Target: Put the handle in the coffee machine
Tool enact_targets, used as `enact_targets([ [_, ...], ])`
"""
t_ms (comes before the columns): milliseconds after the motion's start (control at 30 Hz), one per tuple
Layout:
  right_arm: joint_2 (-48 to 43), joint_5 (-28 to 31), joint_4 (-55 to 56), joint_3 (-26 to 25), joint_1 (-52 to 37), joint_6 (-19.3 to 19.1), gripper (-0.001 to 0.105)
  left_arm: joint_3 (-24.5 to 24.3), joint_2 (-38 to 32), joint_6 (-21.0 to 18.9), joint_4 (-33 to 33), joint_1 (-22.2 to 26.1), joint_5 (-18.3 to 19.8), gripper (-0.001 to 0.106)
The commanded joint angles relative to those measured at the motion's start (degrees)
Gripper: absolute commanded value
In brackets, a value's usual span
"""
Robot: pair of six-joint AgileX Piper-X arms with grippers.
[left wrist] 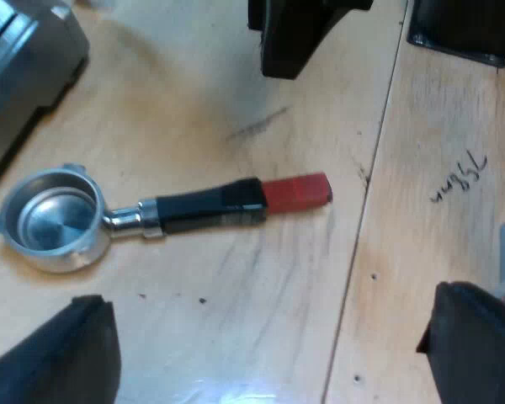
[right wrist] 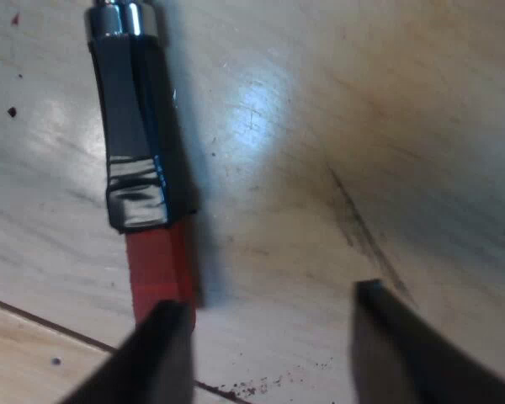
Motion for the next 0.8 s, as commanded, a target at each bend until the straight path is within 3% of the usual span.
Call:
enact_targets([
  [33, 1.26, -0.42, 0.47, -0.45, 0.14, 0.07, 0.014, 0.05, 0.68, 0.39, -0.29, -2.2, 0.66, 0.075],
  [133, 2.43, -0.42, 0.54, -0.45, 0.14, 2.17, 0.0, 0.05, 2.31, 0.39, -0.37, -5.78, 0.66, 0.075],
  [400, 3.9, -0.42, 0.54, -0.29, 0.14, 3.89, 0.0, 0.05, 7.0, 0.39, -0.37, -9.27, 0.32, 0.075],
  [800, 3.89, -1.89, -11.14, 7.74, 0.14, 3.89, 0.0, 0.05, 7.58, 0.39, -0.24, -9.27, 0.32, 0.075],
])
